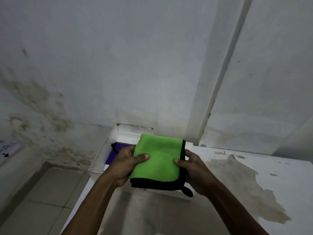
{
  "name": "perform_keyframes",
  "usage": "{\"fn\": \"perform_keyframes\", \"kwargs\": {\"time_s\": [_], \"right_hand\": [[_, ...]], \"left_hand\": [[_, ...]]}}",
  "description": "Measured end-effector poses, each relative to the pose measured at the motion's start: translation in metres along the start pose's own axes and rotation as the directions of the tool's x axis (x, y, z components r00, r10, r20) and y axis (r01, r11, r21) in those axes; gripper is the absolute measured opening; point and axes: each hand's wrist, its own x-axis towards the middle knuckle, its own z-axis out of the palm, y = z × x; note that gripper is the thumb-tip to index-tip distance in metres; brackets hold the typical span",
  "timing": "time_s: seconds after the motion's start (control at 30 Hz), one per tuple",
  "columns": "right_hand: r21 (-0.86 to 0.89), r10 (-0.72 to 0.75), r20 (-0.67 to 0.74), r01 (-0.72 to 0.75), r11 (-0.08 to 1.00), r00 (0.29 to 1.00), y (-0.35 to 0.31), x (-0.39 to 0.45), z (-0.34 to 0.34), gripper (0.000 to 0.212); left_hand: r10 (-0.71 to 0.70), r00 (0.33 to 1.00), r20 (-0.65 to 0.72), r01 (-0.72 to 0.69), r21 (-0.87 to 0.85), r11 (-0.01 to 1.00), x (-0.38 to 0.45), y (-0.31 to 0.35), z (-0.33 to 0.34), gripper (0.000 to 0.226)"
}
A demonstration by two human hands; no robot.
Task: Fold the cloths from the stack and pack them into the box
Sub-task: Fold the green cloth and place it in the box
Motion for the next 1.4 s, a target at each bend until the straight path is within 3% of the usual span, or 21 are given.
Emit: {"fn": "perform_keyframes", "kwargs": {"time_s": [0.13, 0.33, 0.43, 0.6, 0.63, 0.8, 0.9, 1.07, 1.13, 1.23, 1.3, 1.4], "right_hand": [[0.034, -0.06, 0.095, 0.057, 0.998, 0.994, -0.002, 0.007, 0.023, 0.037], [0.108, -0.192, 0.236, 0.17, 0.979, 0.953, -0.012, 0.016, 0.046, 0.05], [0.086, -0.24, 0.225, 0.226, 0.97, 0.944, -0.012, 0.019, 0.056, 0.045], [-0.058, -0.32, 0.167, 0.333, 0.941, 0.933, -0.015, 0.023, 0.067, 0.021], [-0.062, -0.324, 0.163, 0.337, 0.939, 0.932, -0.014, 0.026, 0.068, 0.025], [-0.081, -0.331, 0.142, 0.344, 0.935, 0.933, -0.01, 0.036, 0.074, 0.049], [-0.117, -0.278, 0.079, 0.286, 0.951, 0.957, 0.0, 0.047, 0.077, 0.038], [0.017, -0.109, -0.035, 0.11, 0.994, 0.993, 0.015, 0.065, 0.09, 0.039], [0.099, 0.001, -0.053, 0.005, 0.995, 0.999, 0.017, 0.068, 0.097, 0.032], [0.244, 0.089, -0.016, -0.082, 0.966, 0.996, 0.02, 0.082, 0.106, 0.02], [0.408, 0.057, -0.019, -0.044, 0.912, 0.998, 0.023, 0.093, 0.11, 0.019], [0.691, 0.08, 0.037, -0.083, 0.718, 0.996, 0.027, 0.111, 0.12, 0.033]], "left_hand": [[0.093, 0.995, 0.039, -0.094, 0.03, 0.995, -0.002, 0.015, -0.031, 0.044], [0.181, 0.956, 0.232, -0.151, -0.143, 0.978, -0.006, 0.036, -0.074, 0.048], [0.204, 0.948, 0.243, -0.165, -0.174, 0.971, -0.002, 0.04, -0.088, 0.045], [0.197, 0.943, 0.269, -0.16, -0.153, 0.975, 0.009, 0.038, -0.108, 0.015], [0.185, 0.941, 0.283, -0.146, -0.155, 0.977, 0.01, 0.038, -0.111, 0.01], [0.126, 0.954, 0.273, -0.134, 0.013, 0.991, 0.014, 0.038, -0.127, 0.029], [0.043, 0.947, 0.319, -0.089, 0.132, 0.987, 0.02, 0.036, -0.141, 0.022], [-0.01, 0.921, 0.389, -0.035, 0.108, 0.994, 0.021, 0.038, -0.15, 0.03], [0.035, 0.949, 0.315, -0.112, 0.231, 0.967, 0.025, 0.033, -0.153, 0.043], [0.107, 0.978, 0.179, -0.162, 0.326, 0.932, 0.038, 0.022, -0.161, 0.036], [0.135, 0.983, 0.123, -0.162, 0.256, 0.953, 0.045, 0.019, -0.165, 0.043], [0.171, 0.985, 0.022, -0.172, 0.029, 0.985, 0.059, 0.019, -0.164, 0.048]]}}
